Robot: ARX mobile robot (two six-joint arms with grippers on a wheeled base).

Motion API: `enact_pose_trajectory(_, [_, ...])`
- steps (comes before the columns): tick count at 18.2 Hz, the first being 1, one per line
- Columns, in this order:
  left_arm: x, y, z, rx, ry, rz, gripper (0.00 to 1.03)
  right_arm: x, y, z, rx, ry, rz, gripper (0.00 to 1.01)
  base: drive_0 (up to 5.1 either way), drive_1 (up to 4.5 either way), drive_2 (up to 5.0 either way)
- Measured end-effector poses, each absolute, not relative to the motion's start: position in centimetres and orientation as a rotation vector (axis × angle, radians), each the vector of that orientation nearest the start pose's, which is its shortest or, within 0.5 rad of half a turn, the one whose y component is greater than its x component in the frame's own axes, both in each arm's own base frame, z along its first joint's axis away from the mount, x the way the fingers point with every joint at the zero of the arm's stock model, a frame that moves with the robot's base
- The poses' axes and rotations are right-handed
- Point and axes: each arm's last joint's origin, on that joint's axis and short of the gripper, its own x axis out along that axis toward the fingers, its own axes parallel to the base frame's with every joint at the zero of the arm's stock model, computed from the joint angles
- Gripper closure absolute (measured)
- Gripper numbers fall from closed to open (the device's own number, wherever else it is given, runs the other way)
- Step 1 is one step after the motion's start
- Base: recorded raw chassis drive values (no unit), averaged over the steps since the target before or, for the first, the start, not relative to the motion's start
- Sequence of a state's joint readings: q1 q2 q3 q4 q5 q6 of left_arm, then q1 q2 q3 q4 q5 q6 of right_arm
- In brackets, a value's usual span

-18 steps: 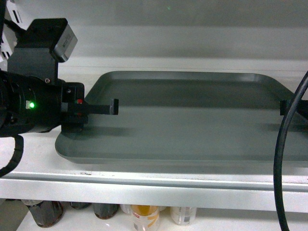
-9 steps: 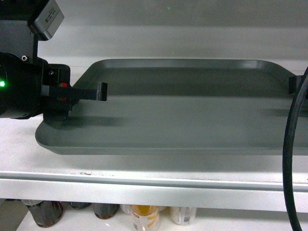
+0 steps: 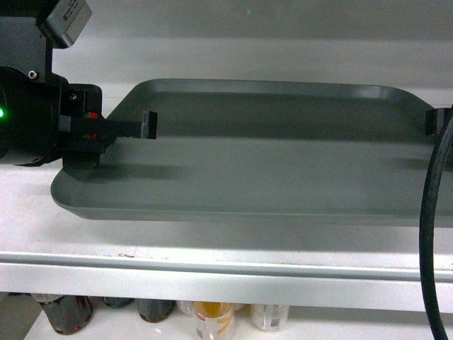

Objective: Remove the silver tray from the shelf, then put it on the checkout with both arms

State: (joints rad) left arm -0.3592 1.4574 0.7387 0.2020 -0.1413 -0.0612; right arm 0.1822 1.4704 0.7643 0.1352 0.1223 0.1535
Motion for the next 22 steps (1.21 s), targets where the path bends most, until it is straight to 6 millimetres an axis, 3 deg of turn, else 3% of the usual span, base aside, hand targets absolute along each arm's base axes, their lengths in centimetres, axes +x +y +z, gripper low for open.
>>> enact_pose_trajectory(16, [28.03,-10.09,20.2,0.07,0.507,-0.198,0.99,29.57,5.09,20.07,0.063,0.567,0.015,0.98,0.0,0.0,0.0])
enact_pose_trajectory(22, [28.06,-10.1,20.26,0.07,0.505,-0.198,0.99,29.58,5.09,20.06,0.063,0.567,0.015,0.98,0.0,-3.55,3.6])
